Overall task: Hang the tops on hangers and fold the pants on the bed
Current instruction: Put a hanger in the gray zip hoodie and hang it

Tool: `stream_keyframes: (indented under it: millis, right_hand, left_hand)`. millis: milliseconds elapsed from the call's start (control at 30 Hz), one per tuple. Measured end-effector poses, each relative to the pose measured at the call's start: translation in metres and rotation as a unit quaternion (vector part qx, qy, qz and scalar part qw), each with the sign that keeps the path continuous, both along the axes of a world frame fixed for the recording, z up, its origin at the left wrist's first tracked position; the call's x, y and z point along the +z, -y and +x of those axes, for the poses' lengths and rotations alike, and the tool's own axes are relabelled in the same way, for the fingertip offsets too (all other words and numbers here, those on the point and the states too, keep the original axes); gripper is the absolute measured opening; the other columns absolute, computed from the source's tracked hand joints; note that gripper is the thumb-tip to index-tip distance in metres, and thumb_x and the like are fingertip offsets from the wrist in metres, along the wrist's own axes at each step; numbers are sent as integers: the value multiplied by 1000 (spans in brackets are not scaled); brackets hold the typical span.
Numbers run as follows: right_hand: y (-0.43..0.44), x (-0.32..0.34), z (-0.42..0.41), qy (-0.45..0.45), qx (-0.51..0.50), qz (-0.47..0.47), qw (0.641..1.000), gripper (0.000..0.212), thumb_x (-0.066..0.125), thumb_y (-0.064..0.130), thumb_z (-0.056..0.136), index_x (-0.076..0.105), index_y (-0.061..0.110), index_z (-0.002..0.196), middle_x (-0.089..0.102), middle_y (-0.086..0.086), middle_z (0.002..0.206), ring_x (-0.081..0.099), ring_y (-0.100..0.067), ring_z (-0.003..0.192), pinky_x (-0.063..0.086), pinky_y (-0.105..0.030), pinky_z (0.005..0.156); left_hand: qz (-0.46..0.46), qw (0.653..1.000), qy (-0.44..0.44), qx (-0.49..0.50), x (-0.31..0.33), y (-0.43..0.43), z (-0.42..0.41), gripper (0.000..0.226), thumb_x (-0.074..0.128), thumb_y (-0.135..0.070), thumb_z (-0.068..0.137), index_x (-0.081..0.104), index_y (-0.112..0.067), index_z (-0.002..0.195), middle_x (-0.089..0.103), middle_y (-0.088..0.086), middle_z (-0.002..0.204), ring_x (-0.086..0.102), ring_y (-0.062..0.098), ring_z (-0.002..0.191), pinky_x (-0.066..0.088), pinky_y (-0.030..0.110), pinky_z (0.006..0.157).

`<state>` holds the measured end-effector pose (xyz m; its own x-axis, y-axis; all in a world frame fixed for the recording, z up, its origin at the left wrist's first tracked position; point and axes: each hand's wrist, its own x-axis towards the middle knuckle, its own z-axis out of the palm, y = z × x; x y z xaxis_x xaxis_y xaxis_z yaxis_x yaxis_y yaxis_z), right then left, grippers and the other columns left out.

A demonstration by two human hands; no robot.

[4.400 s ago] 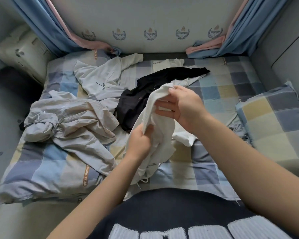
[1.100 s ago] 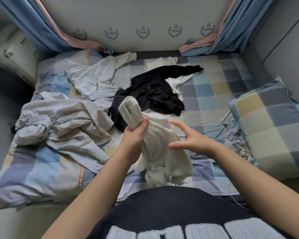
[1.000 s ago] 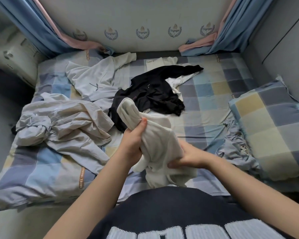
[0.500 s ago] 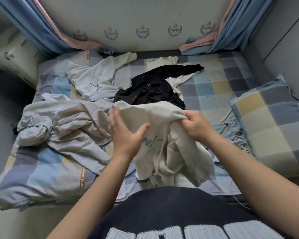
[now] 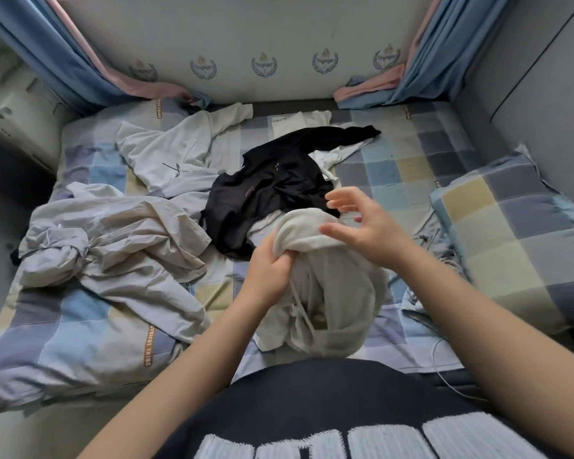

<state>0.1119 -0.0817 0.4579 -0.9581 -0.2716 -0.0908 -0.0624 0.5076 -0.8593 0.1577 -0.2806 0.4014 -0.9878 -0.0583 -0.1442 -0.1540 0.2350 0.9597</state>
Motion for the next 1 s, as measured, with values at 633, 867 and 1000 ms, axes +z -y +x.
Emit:
stream_keyframes:
  millis: [633,867,1000]
  right_hand:
    - [-7,-80,41,349,-271,-246,863,14,59,6,91,64,8,104,66,-15,96,61,-27,82,50,-34,67]
    - [-14,-24,26,210,-221,-368,879,25,51,0,96,66,18,103,75,1,84,70,-11,78,56,-26,64]
    - [-11,-10,33,192,-191,-390,880,28,51,-3,97,64,17,111,75,0,92,71,-12,85,58,-27,71]
  left_hand:
    - [329,907,200,169,0,20,9,47,56,-46,100,62,-11,131,73,10,119,71,23,111,55,44,97]
    - [13,976,160,150,-21,43,9,12,58,-20,93,66,-20,101,69,-2,92,63,17,84,49,27,63]
    - [-212,959,167,90,-48,56,12,15,56,-10,84,60,-15,98,67,6,91,63,28,85,47,35,71]
